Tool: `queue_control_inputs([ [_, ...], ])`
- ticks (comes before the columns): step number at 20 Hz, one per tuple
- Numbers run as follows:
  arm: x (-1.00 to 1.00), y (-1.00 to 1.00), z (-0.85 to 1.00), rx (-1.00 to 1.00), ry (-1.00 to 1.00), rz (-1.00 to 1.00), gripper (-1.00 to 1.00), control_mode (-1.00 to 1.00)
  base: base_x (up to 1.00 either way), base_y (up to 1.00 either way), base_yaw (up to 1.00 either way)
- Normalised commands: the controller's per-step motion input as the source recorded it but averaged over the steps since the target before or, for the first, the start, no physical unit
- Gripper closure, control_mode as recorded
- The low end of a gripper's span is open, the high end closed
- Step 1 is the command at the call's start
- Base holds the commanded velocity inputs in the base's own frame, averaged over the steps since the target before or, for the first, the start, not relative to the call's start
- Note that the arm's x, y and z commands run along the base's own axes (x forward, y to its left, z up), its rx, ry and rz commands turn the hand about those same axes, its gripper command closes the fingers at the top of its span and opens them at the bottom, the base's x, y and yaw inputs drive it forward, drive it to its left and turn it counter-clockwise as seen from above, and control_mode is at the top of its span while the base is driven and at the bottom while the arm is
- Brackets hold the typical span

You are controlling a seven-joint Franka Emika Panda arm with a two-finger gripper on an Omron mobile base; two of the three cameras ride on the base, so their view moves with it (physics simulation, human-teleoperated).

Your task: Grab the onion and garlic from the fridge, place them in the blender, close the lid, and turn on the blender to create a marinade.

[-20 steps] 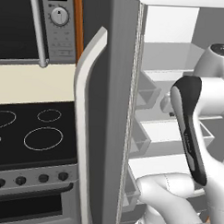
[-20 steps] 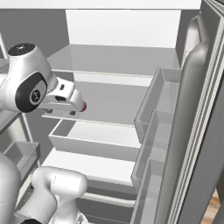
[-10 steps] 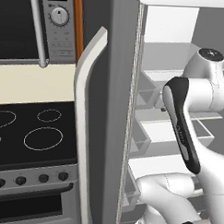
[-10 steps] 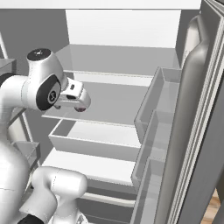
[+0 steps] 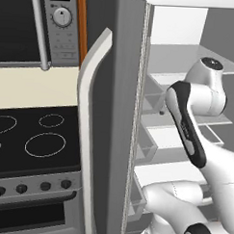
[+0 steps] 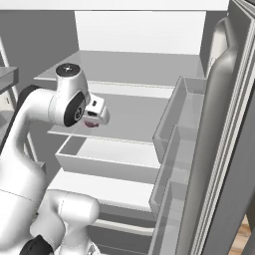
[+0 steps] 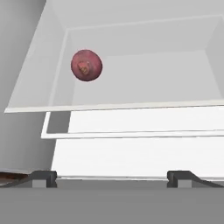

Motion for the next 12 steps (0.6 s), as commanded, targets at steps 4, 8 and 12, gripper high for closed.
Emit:
queue_control_inputs([
  [4,0.7,0.39,-0.1,0.0,0.1,0.08,-1.0,-1.0,0.0,0.0,0.0],
  [8,0.43,0.49,-0.21,0.0,0.16,0.11,-1.0,-1.0,0.0,0.0,0.0],
  [12,0.22,0.08,-0.19,0.0,0.03,0.02,-1.0,-1.0,0.0,0.0,0.0],
])
